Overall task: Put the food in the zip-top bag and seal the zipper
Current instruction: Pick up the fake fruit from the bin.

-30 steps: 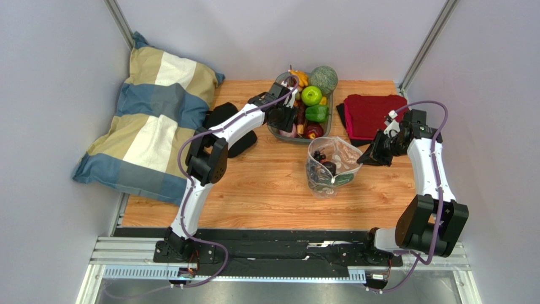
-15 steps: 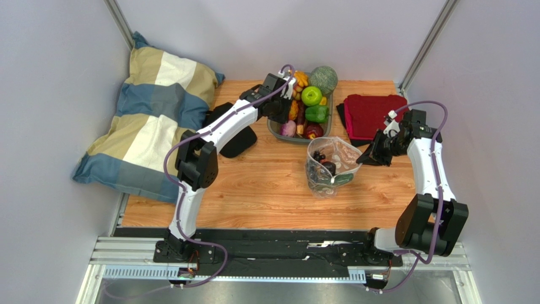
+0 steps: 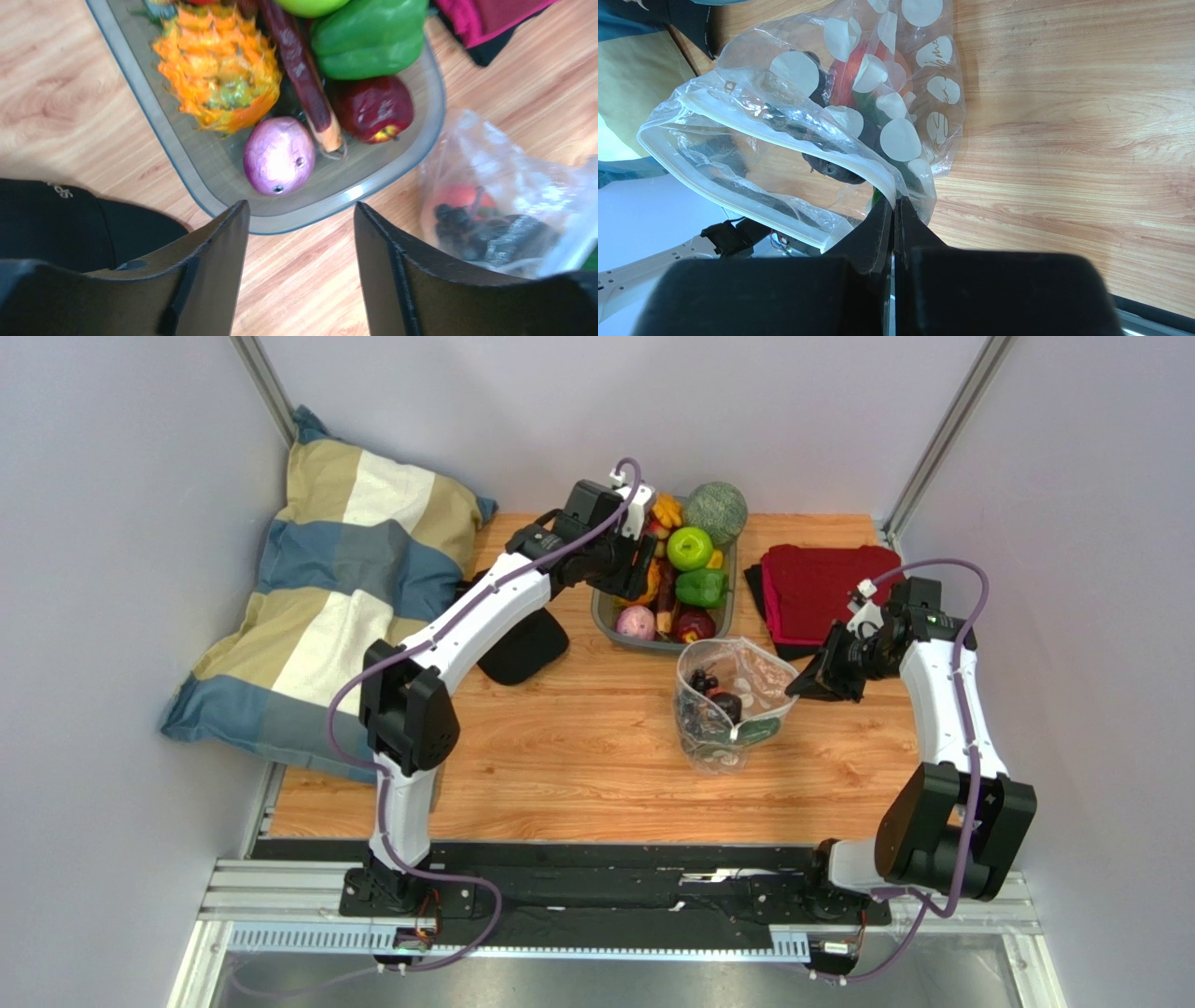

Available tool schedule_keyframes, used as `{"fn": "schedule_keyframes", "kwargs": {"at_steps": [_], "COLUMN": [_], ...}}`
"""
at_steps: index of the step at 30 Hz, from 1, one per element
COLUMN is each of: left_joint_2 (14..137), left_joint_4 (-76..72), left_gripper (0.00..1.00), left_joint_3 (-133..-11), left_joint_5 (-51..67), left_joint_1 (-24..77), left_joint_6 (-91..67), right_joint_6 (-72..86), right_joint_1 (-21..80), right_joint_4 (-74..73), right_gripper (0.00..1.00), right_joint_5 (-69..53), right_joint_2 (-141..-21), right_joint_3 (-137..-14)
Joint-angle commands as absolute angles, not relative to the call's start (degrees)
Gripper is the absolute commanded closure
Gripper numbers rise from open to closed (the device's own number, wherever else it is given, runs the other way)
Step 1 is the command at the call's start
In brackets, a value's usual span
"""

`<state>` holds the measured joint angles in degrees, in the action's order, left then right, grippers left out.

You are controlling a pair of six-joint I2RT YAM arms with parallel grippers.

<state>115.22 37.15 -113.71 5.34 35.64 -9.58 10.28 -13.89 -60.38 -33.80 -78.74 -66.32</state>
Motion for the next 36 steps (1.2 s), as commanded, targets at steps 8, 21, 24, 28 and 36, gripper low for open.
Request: {"fn": "schedule_keyframes", "kwargs": {"at_steps": [8, 21, 24, 28, 36], "left_joint_2": [126.20, 137.02, 138.16, 139.04, 132.82], "left_joint_4": [40.43, 39.82, 39.64, 39.90, 41.13], "left_gripper": [0.29, 0.12, 0.12, 0.13, 0.32], "left_joint_3": [-119.52, -125.77, -125.86, -125.77, -124.37], "left_joint_5": [3.25, 3.08, 1.85, 1.14, 1.05], "left_joint_1": [35.95, 36.21, 36.12, 36.12, 36.21], "left_joint_6": [-7.39, -7.73, -7.47, -7.21, -6.94], "right_joint_6": [10.72, 10.55, 10.63, 10.63, 10.46], "right_joint_1": [-13.54, -13.54, -13.54, -13.54, -13.54], "right_joint_4": [-58.62, -58.54, -58.62, -58.62, -58.71], "right_gripper": [1.00, 1.00, 1.00, 1.00, 1.00], "right_joint_5": [-34.37, -33.93, -33.93, -34.10, -34.10], "right_joint_2": [-79.19, -79.45, -79.54, -79.63, -79.63], "right_joint_3": [-67.68, -67.41, -67.50, -67.50, -67.59]}}
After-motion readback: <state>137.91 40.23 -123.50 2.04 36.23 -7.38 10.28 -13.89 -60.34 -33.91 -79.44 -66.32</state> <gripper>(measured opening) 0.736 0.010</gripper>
